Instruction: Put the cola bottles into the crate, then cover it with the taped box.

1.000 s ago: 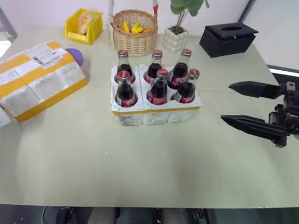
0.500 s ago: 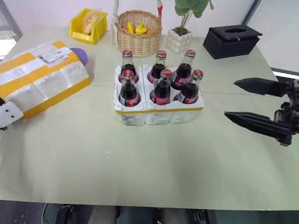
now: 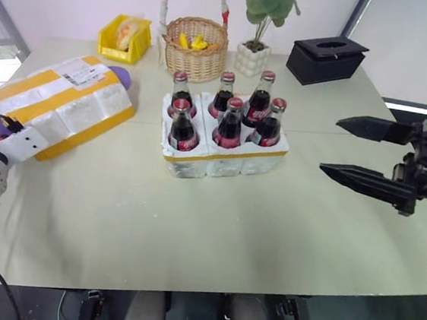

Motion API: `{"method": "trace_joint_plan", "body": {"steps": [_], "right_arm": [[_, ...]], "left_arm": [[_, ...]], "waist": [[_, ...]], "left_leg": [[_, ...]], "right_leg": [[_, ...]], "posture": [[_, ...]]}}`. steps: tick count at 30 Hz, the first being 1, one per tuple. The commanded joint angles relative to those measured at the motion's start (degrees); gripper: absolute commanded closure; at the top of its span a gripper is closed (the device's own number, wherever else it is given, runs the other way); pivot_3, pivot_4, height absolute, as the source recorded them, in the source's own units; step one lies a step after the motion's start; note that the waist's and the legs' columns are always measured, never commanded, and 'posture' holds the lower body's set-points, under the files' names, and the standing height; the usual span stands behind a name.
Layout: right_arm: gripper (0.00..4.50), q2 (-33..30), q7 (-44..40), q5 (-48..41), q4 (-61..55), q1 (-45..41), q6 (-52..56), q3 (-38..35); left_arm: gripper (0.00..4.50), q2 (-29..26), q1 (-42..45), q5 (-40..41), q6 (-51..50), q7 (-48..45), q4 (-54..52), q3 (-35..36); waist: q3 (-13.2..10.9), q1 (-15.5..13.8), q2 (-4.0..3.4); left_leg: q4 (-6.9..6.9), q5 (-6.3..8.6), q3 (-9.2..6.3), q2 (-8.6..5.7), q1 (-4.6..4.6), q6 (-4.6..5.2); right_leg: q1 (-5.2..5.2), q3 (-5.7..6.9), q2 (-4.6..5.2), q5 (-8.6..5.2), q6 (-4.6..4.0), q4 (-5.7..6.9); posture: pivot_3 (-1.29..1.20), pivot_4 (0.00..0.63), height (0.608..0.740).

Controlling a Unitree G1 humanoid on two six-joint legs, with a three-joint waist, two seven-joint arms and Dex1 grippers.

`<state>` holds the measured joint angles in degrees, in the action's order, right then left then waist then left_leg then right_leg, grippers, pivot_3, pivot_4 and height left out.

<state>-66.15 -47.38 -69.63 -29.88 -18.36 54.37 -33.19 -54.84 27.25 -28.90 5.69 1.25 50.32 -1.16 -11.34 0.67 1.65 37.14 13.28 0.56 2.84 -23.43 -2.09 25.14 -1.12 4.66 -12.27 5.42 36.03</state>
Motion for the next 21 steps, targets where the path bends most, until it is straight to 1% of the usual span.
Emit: {"method": "trace_joint_plan", "body": {"steps": [1,2,3,10,18,21], "right_arm": [[0.0,-0.1,0.9,-1.6,-1.3,0.4,-0.3,-3.1],[0.0,0.0,1.2,-1.8,-1.4,0.6,-0.4,-3.3],[0.0,0.0,1.3,-1.8,-1.4,0.7,-0.5,-3.2],[0.0,-0.3,1.8,-1.5,-0.9,0.9,-0.9,-3.0],[0.0,-0.9,0.1,0.6,-0.1,3.5,-0.7,-5.1],[0.0,-0.6,-0.6,1.6,0.1,4.6,-1.1,-5.6]], "left_arm": [[3.3,-1.4,1.5,0.8,0.4,0.8,1.0,0.2],[3.71,-1.4,1.8,0.9,0.4,0.9,1.3,0.1],[3.95,-1.4,2.2,0.9,0.5,1.0,1.6,-0.1],[3.99,-1.8,5.5,0.6,0.9,1.3,2.7,-0.7],[3.99,-3.6,18.3,-0.2,5.6,-4.9,-1.8,-3.5],[3.99,-3.1,25.0,0.3,6.3,-9.5,-5.9,-4.4]], "waist": [[0.0,0.0,0.01],[0.0,-0.1,0.02],[0.0,-0.1,0.02],[0.0,-0.1,0.06],[0.1,-1.2,0.22],[0.1,-1.5,0.24]], "left_leg": [[0.0,0.0,0.0,0.0,0.0,0.0],[0.0,0.0,0.0,0.0,-0.01,0.0],[0.0,0.0,0.01,0.0,0.0,0.0],[0.02,0.0,0.01,0.0,0.02,0.0],[0.06,0.0,0.03,-0.01,-0.07,-0.01],[0.05,0.0,0.04,-0.01,-0.08,-0.01]], "right_leg": [[0.0,0.0,0.0,0.0,0.0,0.0],[0.0,0.0,0.0,0.0,0.0,0.0],[-0.01,0.0,0.01,0.0,0.0,-0.01],[-0.01,0.0,0.01,0.0,0.0,0.01],[-0.02,0.0,0.01,0.01,0.01,-0.04],[-0.02,0.0,0.0,0.01,0.01,-0.06]], "posture": [[0.0,0.15,0.74],[0.0,0.15,0.74],[0.0,0.15,0.74],[0.0,0.15,0.74],[0.0,0.15,0.74],[0.0,0.15,0.74]]}}
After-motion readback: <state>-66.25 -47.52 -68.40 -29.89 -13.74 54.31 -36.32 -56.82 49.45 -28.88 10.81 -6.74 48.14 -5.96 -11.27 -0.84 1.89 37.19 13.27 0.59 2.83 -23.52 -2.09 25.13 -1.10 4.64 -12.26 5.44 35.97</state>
